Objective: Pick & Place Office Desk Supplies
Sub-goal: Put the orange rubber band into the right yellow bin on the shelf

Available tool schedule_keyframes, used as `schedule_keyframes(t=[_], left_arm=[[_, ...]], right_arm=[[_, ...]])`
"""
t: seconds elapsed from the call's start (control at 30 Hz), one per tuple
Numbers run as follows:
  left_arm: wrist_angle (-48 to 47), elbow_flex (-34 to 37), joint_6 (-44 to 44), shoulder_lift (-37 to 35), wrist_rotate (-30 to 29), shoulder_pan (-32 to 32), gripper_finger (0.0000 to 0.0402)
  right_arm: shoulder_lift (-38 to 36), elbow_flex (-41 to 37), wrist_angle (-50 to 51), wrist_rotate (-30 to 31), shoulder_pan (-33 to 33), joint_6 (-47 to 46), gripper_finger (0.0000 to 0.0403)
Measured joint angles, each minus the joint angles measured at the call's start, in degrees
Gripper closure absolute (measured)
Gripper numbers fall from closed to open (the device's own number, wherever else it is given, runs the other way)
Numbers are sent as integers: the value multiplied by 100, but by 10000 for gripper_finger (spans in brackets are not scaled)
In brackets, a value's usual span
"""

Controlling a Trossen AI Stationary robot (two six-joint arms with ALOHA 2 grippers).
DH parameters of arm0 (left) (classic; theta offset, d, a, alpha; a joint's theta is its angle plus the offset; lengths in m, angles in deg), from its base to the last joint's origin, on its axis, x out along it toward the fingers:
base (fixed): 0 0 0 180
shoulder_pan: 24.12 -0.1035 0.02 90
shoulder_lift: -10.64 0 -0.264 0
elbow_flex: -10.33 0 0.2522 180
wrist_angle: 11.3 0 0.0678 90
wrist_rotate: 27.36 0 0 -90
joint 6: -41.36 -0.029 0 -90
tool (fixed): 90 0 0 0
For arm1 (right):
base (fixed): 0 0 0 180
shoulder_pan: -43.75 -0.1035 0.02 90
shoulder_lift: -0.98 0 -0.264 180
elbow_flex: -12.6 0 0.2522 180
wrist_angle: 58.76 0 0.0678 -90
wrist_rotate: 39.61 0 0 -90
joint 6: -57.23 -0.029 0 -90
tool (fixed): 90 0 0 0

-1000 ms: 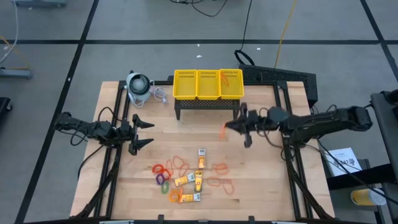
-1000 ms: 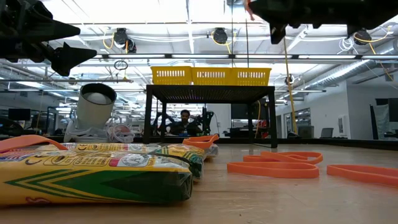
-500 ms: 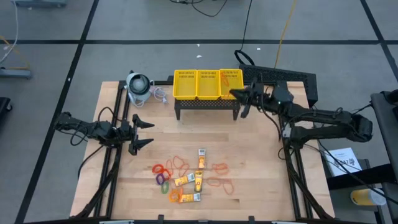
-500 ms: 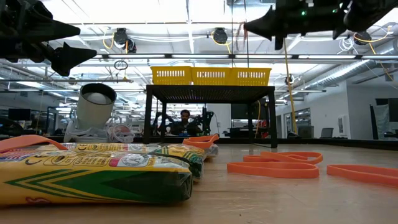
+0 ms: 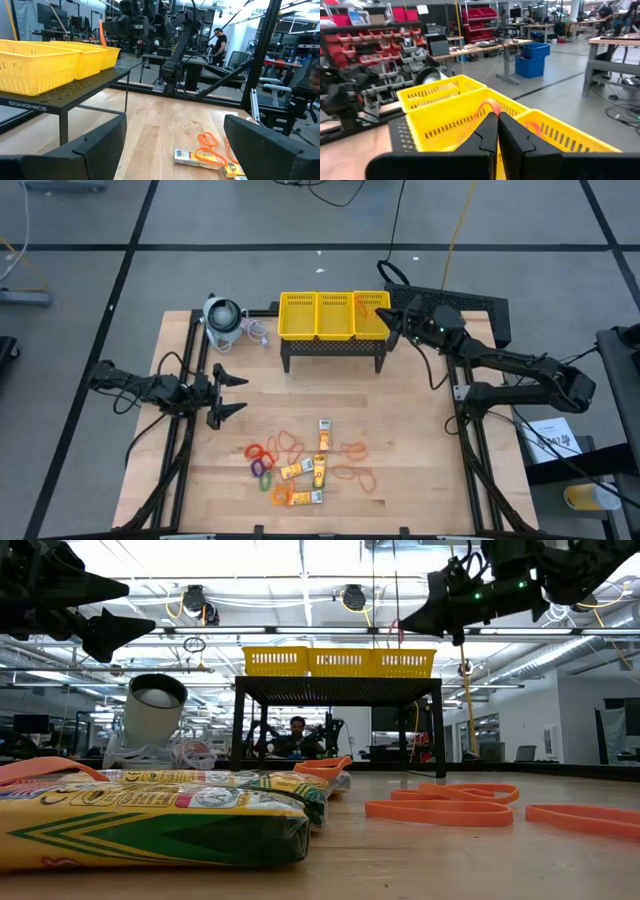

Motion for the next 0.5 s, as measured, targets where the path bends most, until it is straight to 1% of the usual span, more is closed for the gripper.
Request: schedule_keyframes(t=[0.13,0.2,0.3,0.5], left_arm=[[-1,0,1,0,0,0,62],[0,0,0,-1,0,0,62],[-1,0,1,-1,0,0,62],[-1,0,0,-2,0,0,62]], right_arm=[[124,0,5,16,27,58,401],[154,0,16,101,26,151,391],[171,0,164,94,27,190,359],[173,-1,320,100,27,98,276]])
